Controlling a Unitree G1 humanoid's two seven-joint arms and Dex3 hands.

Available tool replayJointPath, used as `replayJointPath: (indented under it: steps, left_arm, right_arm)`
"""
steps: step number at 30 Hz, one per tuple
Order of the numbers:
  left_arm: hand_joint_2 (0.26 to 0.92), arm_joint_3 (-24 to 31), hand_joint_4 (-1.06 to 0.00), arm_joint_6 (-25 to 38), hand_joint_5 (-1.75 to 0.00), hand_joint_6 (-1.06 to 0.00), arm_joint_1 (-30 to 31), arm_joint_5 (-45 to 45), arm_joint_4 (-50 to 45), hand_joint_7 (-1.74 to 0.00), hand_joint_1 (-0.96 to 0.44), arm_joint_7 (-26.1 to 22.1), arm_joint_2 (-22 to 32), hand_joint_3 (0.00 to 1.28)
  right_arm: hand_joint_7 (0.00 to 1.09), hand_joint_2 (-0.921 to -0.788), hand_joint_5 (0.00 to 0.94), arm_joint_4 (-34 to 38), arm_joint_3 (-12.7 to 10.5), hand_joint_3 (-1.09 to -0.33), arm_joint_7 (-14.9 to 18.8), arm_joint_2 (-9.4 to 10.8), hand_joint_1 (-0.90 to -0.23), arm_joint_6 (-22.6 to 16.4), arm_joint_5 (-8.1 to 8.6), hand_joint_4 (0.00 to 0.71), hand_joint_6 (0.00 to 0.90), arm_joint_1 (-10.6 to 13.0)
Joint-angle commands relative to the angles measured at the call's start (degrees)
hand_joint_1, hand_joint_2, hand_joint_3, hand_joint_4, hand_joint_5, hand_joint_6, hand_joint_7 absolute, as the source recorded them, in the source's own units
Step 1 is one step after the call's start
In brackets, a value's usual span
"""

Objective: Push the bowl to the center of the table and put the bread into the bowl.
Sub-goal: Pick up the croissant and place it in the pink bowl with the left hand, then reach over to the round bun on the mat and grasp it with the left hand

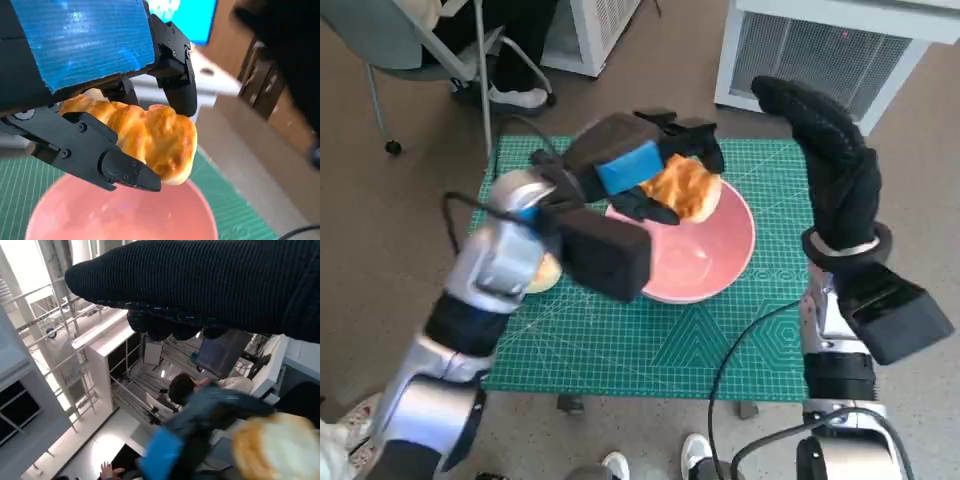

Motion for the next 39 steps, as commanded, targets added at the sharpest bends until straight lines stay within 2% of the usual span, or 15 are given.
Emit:
replayJointPath:
  steps: [1,2,4,5,7,9,12,18,27,39]
  left_arm:
    - [0.892,-1.59,-0.52,2.94,-0.75,-0.41,-1.52,0.45,2.72,-0.94,-0.02,-3.34,-0.91,0.17]
    - [0.891,-1.81,-0.46,3.80,-0.49,-0.40,-1.41,0.24,2.81,-0.66,-0.03,-4.53,-0.89,0.13]
    - [0.889,-2.23,-0.26,6.10,-0.20,-0.33,-1.34,-0.40,2.55,-0.29,-0.07,-7.87,-0.75,0.07]
    - [0.888,-2.41,-0.22,7.13,-0.16,-0.32,-1.60,-0.79,2.54,-0.24,-0.08,-9.78,-0.61,0.06]
    - [0.882,-2.55,-0.11,8.65,-0.07,-0.25,-2.14,-1.45,2.55,-0.10,-0.12,-12.76,-0.36,0.03]
    - [0.877,-2.24,-0.06,10.13,-0.03,-0.23,-2.66,-2.37,2.28,-0.05,-0.16,-15.68,-0.04,0.02]
    - [0.872,-1.61,-0.02,11.16,-0.01,-0.21,-2.38,-2.81,1.08,-0.02,-0.20,-17.18,0.30,0.01]
    - [0.864,1.54,-0.01,9.58,0.00,-0.21,1.62,-4.26,-5.09,-0.01,-0.24,-15.10,2.87,0.00]
    - [0.862,8.33,-0.07,6.92,-0.02,-0.25,8.00,-7.68,-14.96,-0.02,-0.25,-15.12,10.49,0.00]
    - [0.870,16.41,-0.14,6.85,-0.02,-0.29,15.41,-10.85,-17.55,-0.04,-0.30,-14.74,20.49,0.00]
  right_arm:
    - [0.53,-0.921,0.082,-1.06,-0.15,-0.890,-0.70,-0.81,-0.506,0.84,-0.67,0.183,-0.001,2.02]
    - [0.53,-0.921,0.083,-1.23,-0.18,-0.891,-0.79,-0.86,-0.506,0.92,-0.72,0.182,-0.001,2.09]
    - [0.53,-0.921,0.086,-1.60,-0.20,-0.894,-1.03,-0.94,-0.506,1.06,-0.88,0.179,-0.001,2.23]
    - [0.53,-0.921,0.087,-1.94,-0.19,-0.895,-1.21,-0.96,-0.505,1.19,-0.99,0.178,-0.001,2.34]
    - [0.52,-0.921,0.270,-2.52,-0.17,-0.905,-1.54,-0.95,-0.499,1.39,-1.20,0.084,-0.001,2.53]
    - [0.52,-0.921,0.355,-2.95,-0.19,-0.911,-1.88,-0.92,-0.496,1.60,-1.31,0.042,-0.001,2.65]
    - [0.52,-0.921,0.416,-3.26,-0.18,-0.916,-2.17,-0.88,-0.495,1.82,-1.39,0.013,-0.001,2.79]
    - [0.52,-0.921,0.452,-3.28,-0.20,-0.917,-2.87,-0.54,-0.491,1.94,-1.78,0.001,-0.001,2.75]
    - [0.52,-0.921,0.467,-3.34,-0.06,-0.921,-3.48,-0.10,-0.490,1.77,-1.88,-0.001,-0.001,2.83]
    - [0.52,-0.921,0.473,-2.68,-0.10,-0.917,-3.06,-0.23,-0.499,1.64,-1.23,-0.001,-0.001,2.57]
